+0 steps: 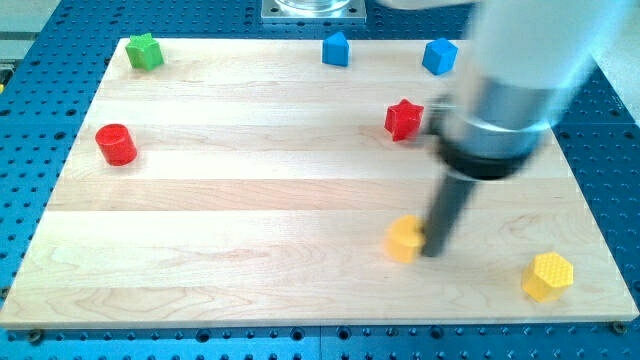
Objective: Slide the yellow heart to the bottom left corner
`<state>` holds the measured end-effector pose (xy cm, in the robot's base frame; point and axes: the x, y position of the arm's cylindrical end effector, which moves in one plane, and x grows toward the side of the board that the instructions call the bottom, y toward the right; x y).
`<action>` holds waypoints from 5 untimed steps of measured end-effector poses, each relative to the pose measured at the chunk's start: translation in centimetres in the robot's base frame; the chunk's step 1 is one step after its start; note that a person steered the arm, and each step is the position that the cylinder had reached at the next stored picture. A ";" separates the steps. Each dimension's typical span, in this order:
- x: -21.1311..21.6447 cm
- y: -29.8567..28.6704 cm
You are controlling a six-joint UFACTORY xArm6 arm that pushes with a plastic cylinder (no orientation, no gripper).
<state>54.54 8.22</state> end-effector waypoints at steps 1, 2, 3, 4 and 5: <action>-1.2 -2.5; 1.1 -12.7; 1.4 -16.1; 3.0 -13.1; 5.1 -14.7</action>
<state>59.60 -6.50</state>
